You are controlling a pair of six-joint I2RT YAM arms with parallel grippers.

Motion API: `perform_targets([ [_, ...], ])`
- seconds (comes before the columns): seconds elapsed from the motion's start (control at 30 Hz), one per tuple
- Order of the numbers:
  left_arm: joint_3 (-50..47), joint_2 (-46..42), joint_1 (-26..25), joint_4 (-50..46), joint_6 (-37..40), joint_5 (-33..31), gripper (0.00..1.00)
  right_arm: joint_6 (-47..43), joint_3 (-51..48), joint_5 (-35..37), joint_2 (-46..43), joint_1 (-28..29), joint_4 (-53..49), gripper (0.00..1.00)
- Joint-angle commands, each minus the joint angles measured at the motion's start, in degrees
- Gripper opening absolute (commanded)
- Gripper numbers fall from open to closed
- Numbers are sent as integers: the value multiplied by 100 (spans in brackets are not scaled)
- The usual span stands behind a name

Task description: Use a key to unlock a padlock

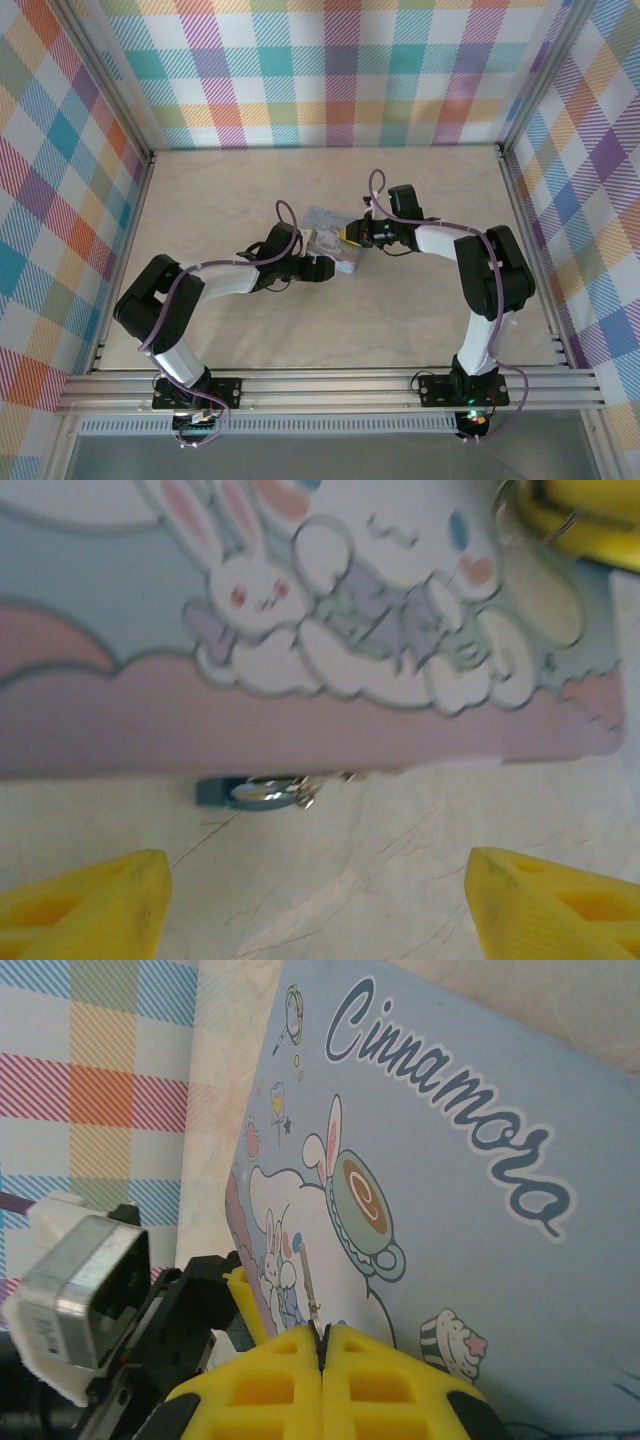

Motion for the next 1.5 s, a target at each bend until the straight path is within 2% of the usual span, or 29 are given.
perform_targets([
  [0.0, -140, 25, -127, 308, 351, -250, 77, -184, -51, 227, 83, 38, -403, 2],
  [0.27, -101, 193, -454, 366, 693, -998, 75, -313, -36, 266, 43, 36, -562, 2],
  [0.53, 159, 468, -559, 286, 829, -1263, 69, -344, -25, 261, 16, 38, -614, 2],
  [0.77, 342, 660, -565, 305, 934, -1257, 62, -360, -46, 262, 5, 38, -625, 2],
  [1.07, 497, 810, -638, 284, 1093, -1591, 55, -371, -34, 242, -5, 38, -650, 2],
  [1.47, 657, 931, -738, 272, 1053, -1566, 45, -352, -29, 244, -19, 38, -641, 2],
])
